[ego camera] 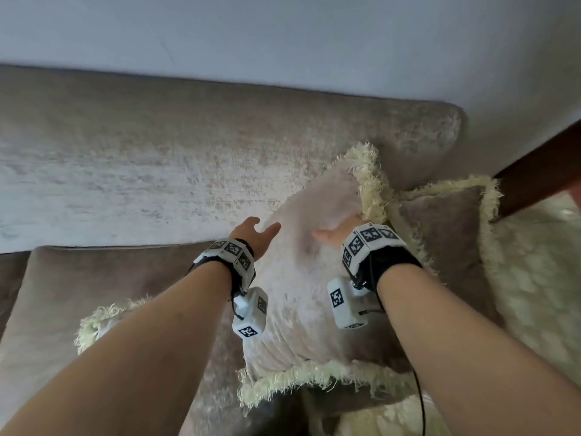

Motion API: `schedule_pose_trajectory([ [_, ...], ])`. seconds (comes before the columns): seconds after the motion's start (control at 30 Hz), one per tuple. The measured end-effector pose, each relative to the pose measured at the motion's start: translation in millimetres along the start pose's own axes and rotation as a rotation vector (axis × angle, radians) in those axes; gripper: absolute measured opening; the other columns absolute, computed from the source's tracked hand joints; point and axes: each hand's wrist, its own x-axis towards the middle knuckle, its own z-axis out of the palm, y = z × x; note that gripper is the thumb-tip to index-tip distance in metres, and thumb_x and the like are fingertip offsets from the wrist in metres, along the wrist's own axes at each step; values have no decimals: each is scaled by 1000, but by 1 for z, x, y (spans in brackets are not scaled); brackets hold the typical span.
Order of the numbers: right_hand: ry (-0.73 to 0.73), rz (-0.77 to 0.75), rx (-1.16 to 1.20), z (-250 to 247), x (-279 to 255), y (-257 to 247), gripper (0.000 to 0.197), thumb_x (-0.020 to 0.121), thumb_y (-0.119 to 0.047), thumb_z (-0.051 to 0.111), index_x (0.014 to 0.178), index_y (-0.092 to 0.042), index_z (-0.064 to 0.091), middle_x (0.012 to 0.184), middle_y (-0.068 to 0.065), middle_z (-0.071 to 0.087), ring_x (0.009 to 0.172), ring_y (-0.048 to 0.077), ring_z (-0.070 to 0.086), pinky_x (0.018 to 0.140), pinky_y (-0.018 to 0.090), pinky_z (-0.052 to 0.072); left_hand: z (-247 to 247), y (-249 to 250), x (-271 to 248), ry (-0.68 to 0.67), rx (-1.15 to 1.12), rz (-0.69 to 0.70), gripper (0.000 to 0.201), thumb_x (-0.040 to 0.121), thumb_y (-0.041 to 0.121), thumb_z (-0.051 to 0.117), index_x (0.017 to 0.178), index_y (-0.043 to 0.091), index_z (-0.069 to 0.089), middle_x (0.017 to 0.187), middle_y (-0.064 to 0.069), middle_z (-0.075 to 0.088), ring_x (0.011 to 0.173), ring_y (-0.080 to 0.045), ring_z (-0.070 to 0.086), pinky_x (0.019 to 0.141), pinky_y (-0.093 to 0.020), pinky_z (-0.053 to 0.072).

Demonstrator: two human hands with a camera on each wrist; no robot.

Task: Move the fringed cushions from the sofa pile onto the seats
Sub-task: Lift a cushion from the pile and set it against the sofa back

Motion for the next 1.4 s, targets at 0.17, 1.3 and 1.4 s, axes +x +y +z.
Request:
schedule_pose_trajectory([
  [0.17,6,269,80,38,1,2,131,72,-69,69,153,-8,-14,159,17,-20,147,42,-4,117,57,17,12,-52,28,-66,-49,-82,89,97,66,53,162,11,26,160,-14,44,141,-36,48,117,-52,40],
  [1.3,262,283,385,93,68,148,122,62,-52,85,155,-22,12,156,11,31,137,38,38,110,56,34,162,-146,78,-27,-798,-294,106,72,59,81,154,6,38,143,-13,58,117,-31,61,98,-36,48],
  [1.4,265,275,396,90,66,149,119,60,-52,86,153,-22,18,154,9,35,135,37,41,109,55,35,159,-145,79,-36,-808,-283,119,64,73,83,152,5,41,136,-10,61,112,-30,63,97,-36,51],
])
